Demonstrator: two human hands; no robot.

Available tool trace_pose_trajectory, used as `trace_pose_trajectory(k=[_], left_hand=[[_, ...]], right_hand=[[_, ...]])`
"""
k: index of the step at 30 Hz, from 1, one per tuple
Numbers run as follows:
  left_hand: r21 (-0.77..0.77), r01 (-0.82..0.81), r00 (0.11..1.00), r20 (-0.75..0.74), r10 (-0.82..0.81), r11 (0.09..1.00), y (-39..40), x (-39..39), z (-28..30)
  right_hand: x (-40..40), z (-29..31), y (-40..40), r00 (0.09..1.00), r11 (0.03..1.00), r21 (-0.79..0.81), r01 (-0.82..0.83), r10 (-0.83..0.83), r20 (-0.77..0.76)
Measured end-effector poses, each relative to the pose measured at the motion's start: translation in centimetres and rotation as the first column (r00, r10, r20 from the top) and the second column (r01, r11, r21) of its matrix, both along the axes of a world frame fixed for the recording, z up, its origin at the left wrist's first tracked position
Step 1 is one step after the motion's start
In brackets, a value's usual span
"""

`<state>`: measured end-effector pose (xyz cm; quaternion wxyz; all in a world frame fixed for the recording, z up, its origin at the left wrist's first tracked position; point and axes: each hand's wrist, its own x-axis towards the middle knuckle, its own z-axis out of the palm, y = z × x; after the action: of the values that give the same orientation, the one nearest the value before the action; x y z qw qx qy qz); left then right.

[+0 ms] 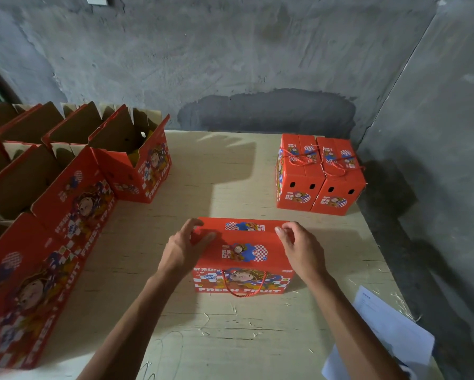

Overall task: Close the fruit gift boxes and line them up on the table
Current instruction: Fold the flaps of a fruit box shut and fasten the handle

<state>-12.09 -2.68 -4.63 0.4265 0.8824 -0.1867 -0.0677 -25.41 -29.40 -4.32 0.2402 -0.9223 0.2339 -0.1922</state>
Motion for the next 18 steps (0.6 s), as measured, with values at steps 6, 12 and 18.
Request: trace_pose_trajectory(k=[6, 12, 18], left_hand=[[0.139, 0.167, 0.967, 0.169, -0.190, 0.976, 0.6, -0.2, -1.7], [0.300, 0.134, 0.951, 0.227, -0.207, 0.944, 0.4, -0.9, -3.3], [0.051, 0.133, 0.976, 0.169, -0.140, 0.990, -0.3, -1.0, -4.8]], right_hand=[[0.9, -2.5, 0.0, 0.991, 0.986, -0.166, 0.000, 0.022, 0.133], [-0.6, -5.2, -0.7, 0.978, 0.982, -0.132, -0.134, 0.152, 0.140], [-0.5, -6.3, 0.3, 0.972, 0.994, -0.075, -0.085, 0.099, 0.212]])
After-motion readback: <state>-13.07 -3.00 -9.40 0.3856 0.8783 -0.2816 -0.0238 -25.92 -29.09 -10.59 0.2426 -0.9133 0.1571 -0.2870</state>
